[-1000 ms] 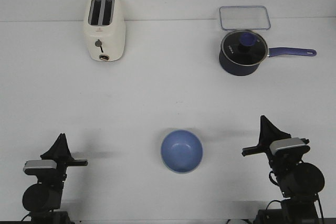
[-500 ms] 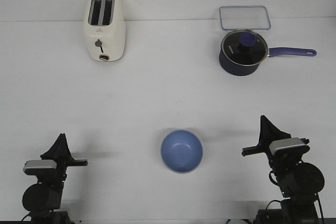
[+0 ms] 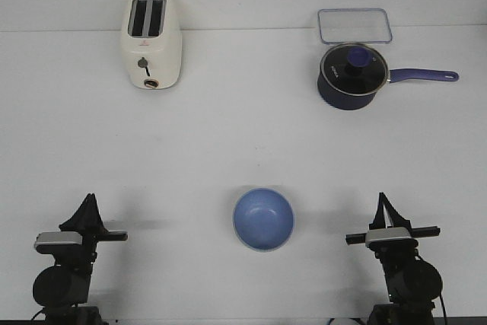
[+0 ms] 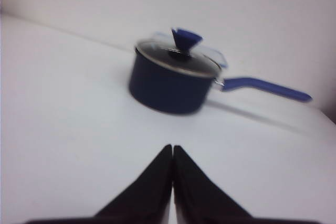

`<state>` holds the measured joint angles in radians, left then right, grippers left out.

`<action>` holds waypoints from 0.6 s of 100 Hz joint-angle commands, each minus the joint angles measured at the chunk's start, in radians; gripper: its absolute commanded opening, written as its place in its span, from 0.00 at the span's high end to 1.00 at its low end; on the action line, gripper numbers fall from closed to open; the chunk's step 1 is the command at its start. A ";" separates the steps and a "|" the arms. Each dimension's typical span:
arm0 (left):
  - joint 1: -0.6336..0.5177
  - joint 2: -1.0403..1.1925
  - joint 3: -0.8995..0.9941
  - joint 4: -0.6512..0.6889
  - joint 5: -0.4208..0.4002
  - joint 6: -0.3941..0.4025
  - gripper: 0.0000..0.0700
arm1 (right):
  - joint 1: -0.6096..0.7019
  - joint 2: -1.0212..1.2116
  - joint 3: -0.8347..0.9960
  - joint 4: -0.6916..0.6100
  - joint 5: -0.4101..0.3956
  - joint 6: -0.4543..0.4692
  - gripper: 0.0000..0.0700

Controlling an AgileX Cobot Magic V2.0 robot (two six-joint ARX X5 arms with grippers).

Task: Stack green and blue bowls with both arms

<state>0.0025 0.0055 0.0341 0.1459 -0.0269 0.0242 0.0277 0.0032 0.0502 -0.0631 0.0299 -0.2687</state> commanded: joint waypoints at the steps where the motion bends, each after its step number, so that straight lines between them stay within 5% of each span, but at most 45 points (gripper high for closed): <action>1: 0.000 -0.001 -0.020 0.014 0.000 -0.003 0.98 | 0.006 -0.002 -0.023 0.039 0.013 -0.023 1.00; 60: 0.000 -0.001 -0.020 0.012 0.001 -0.006 0.98 | 0.013 -0.002 -0.037 0.079 0.023 -0.023 1.00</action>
<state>0.0025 0.0055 0.0341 0.1452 -0.0269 0.0242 0.0391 0.0017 0.0151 0.0017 0.0536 -0.2878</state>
